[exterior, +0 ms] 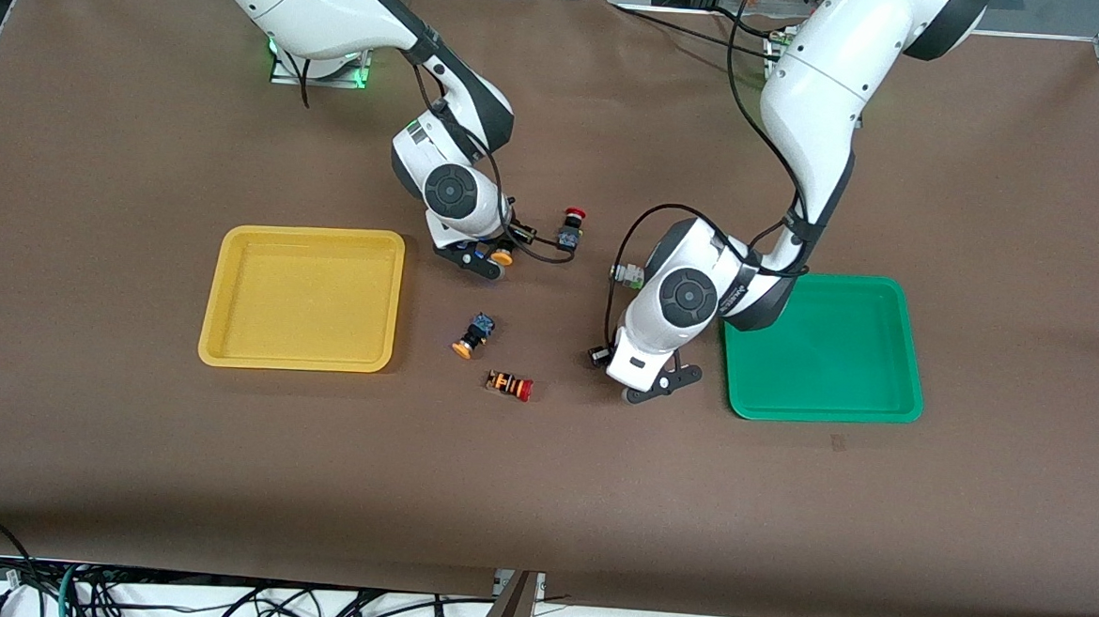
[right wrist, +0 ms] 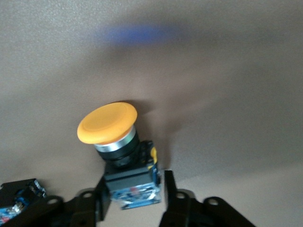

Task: Place green and yellow buttons in trays
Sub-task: 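Lower the green button into the green tray while the right places yellow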

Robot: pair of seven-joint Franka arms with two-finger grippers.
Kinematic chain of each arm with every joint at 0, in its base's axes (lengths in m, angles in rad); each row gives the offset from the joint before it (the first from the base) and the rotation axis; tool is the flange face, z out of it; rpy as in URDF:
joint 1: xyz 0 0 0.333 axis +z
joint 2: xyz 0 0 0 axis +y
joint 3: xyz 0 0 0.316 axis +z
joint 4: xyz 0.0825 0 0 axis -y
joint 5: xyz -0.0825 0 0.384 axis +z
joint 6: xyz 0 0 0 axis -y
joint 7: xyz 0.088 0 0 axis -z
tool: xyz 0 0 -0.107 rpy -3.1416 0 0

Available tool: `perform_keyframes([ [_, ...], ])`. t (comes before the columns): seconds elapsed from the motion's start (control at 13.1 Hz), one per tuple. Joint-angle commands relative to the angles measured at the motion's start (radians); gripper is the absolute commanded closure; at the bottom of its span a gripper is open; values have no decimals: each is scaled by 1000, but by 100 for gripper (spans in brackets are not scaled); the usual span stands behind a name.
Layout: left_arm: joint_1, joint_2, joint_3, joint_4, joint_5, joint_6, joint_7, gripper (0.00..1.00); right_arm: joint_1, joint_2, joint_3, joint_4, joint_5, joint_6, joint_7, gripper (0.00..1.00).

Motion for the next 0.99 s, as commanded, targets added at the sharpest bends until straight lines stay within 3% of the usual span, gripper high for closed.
perform_keyframes([
  [0.0, 46, -96, 9, 9, -4, -192, 185, 100, -24, -50, 11, -23, -6, -2, -2, 89],
  [0.23, 131, -152, 13, 1, 79, -396, 484, 100, -125, -144, -14, 14, -11, -123, -189, 89],
  [0.38, 165, -158, 11, -35, 224, -438, 626, 100, -162, -190, -116, 29, -14, -264, -412, 89],
  [0.61, 247, -147, 8, -115, 260, -345, 774, 99, -187, -208, -312, 22, -17, -318, -757, 89],
  [0.68, 269, -147, 5, -150, 257, -285, 815, 84, -187, -204, -372, 20, -17, -320, -854, 88],
  [0.76, 270, -146, 5, -158, 242, -268, 812, 1, -188, -199, -418, 15, -17, -320, -914, 88],
  [0.91, 272, -168, 2, -146, 175, -280, 801, 0, -188, -185, -468, -6, -17, -318, -945, 88],
])
